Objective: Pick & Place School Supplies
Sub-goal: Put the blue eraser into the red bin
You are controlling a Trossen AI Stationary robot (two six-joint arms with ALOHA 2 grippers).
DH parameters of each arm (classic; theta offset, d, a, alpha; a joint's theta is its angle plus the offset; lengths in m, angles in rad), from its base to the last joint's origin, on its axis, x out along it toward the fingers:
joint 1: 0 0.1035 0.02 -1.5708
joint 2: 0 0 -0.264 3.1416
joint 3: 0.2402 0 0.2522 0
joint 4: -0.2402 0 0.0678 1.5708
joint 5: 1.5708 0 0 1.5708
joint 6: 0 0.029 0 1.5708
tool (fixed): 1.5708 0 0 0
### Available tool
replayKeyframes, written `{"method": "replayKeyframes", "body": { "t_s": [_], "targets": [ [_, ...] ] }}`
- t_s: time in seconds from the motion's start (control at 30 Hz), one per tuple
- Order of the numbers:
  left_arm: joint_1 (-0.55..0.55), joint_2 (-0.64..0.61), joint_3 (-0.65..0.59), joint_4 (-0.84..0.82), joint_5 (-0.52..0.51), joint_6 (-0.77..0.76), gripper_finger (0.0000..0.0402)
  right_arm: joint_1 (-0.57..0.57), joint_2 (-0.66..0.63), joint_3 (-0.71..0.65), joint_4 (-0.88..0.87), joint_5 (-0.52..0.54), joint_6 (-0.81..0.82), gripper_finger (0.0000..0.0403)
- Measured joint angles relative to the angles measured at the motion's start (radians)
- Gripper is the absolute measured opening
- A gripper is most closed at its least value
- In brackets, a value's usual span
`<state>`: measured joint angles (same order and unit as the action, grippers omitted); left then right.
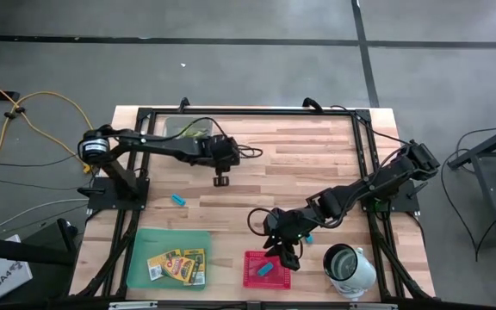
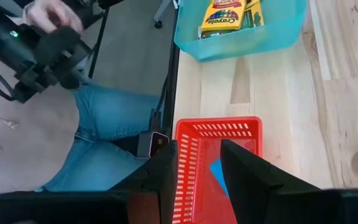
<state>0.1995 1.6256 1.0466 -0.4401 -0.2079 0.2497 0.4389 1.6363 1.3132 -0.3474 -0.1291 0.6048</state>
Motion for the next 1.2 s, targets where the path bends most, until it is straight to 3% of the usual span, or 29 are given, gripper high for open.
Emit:
{"method": "replayKeyframes", "body": {
  "t_s": [0.13,0.37,0.67,0.93,1.2],
  "targets": [
    [-0.022,-0.008,0.000,0.011,-0.070,-0.222,0.0046,0.000,0.000,0.000,0.001,-0.002,-0.007,0.0112],
    [-0.024,-0.016,0.000,-0.036,-0.042,-0.381,0.0046,0.008,0.000,0.000,0.000,-0.003,-0.027,0.0112],
    [-0.025,-0.016,0.000,-0.095,-0.053,-0.357,0.0046,0.013,0.000,0.000,0.008,-0.003,-0.027,0.0112],
    [0.053,-0.016,0.000,-0.124,0.179,-0.298,0.0051,0.013,0.000,0.000,0.007,-0.008,-0.034,0.0112],
    [0.124,-0.016,0.000,-0.127,0.316,-0.135,0.0112,0.013,0.000,0.000,0.007,-0.008,-0.035,0.0112]
  ]
}}
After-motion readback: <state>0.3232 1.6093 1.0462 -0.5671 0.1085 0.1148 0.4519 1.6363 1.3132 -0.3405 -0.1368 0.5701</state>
